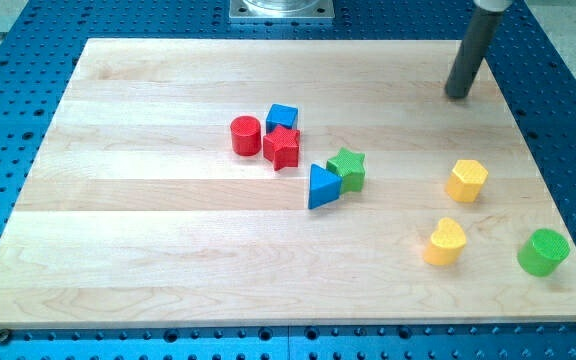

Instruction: Move the hexagon below the triangle

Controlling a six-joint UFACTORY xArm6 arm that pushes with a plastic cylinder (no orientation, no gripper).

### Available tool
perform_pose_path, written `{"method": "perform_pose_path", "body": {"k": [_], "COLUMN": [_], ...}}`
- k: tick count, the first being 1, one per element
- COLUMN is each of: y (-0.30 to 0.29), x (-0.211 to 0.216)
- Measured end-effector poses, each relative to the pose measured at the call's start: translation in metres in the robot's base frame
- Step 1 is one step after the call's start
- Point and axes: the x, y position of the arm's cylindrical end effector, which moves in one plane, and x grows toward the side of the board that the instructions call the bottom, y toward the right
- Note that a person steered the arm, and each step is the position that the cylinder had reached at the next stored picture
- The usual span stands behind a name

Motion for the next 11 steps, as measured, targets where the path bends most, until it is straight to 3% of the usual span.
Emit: {"method": "perform_pose_path", "body": {"k": [4, 6, 7, 9, 10, 11], "y": [0.038, 0.07, 0.042, -0.099, -0.06, -0.102], "x": [0.008, 0.117, 0.153, 0.166, 0.168, 0.188]}}
